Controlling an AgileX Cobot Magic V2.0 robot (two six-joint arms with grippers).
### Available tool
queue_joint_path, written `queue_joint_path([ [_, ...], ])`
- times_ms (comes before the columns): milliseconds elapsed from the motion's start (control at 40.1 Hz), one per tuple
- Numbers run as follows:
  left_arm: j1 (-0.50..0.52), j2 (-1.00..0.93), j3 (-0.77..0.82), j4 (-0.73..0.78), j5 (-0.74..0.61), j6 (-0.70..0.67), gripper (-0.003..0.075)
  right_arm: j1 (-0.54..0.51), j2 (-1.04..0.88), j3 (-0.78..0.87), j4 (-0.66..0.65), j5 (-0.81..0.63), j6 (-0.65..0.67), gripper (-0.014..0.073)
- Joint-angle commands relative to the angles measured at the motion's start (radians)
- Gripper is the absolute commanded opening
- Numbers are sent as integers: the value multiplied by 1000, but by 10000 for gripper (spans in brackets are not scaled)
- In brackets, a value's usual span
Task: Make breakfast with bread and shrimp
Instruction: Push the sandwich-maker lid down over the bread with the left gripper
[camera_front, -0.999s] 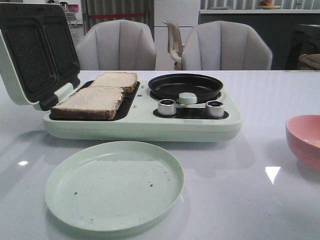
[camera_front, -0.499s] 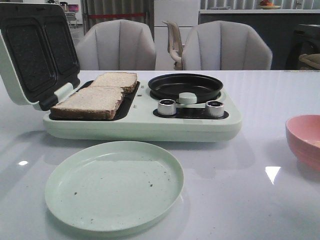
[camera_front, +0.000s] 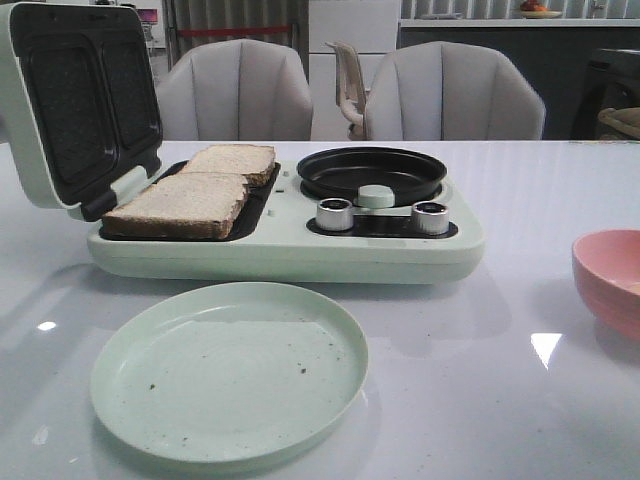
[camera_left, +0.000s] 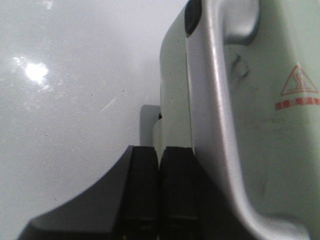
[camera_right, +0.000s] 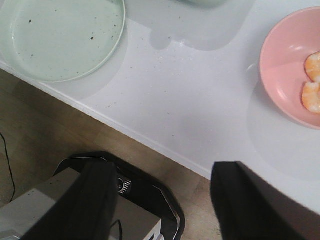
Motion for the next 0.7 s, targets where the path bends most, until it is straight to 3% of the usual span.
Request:
queue_joint_path([
  [0,-18,-51,-36,-98,17,22,101,-3,-8,-26,6,-51,1,516],
  [325,-139,-74,-7,-107,50,74,101,-3,-8,-26,6,-51,1,516],
  [674,-370,-256,268,-115,-74,222,101,-3,-8,-26,6,-51,1,516],
])
